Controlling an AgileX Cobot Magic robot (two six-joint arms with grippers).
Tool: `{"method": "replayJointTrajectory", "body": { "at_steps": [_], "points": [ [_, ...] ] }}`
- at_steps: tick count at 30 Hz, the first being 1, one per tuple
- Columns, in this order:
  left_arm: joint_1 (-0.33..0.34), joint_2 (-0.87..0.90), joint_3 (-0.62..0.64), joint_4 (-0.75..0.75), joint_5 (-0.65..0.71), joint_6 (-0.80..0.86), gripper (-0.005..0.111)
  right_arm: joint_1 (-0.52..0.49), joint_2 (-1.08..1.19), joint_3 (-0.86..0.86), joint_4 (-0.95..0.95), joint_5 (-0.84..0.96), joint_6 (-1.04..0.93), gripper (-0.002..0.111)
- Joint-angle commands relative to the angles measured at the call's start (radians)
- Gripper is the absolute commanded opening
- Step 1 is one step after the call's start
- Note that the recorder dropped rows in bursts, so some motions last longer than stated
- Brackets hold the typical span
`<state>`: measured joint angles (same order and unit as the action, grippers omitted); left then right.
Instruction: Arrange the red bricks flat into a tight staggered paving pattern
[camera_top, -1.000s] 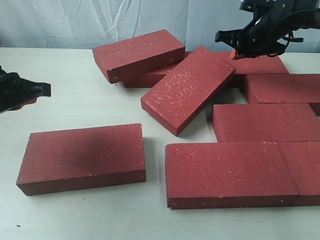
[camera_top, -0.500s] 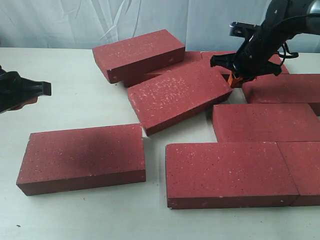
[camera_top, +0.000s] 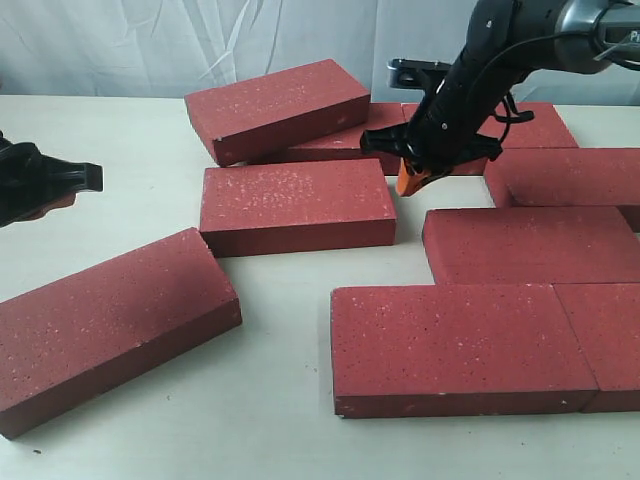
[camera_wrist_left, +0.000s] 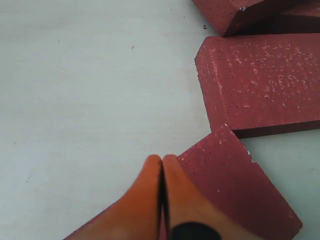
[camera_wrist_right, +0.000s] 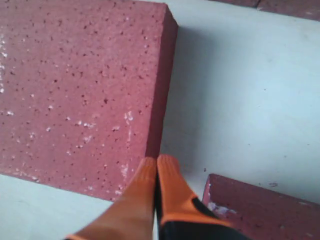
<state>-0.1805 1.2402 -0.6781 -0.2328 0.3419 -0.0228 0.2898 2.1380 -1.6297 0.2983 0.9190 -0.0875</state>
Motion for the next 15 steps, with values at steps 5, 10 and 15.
{"method": "replayJointTrajectory", "body": {
  "at_steps": [5, 10, 15],
  "points": [
    [-0.003, -0.006, -0.007, 0.001, 0.02, 0.001, 0.0, 0.002, -0.09, -0.002, -0.008, 0.025, -0.006, -0.001],
    [-0.063, 0.002, -0.026, 0.06, 0.036, 0.004, 0.0, 0.043, -0.123, 0.0, -0.013, 0.107, -0.031, -0.001],
    [-0.092, 0.115, -0.119, 0.092, 0.109, 0.0, 0.0, 0.12, -0.121, 0.002, -0.022, 0.114, -0.034, -0.001]
  ]
}}
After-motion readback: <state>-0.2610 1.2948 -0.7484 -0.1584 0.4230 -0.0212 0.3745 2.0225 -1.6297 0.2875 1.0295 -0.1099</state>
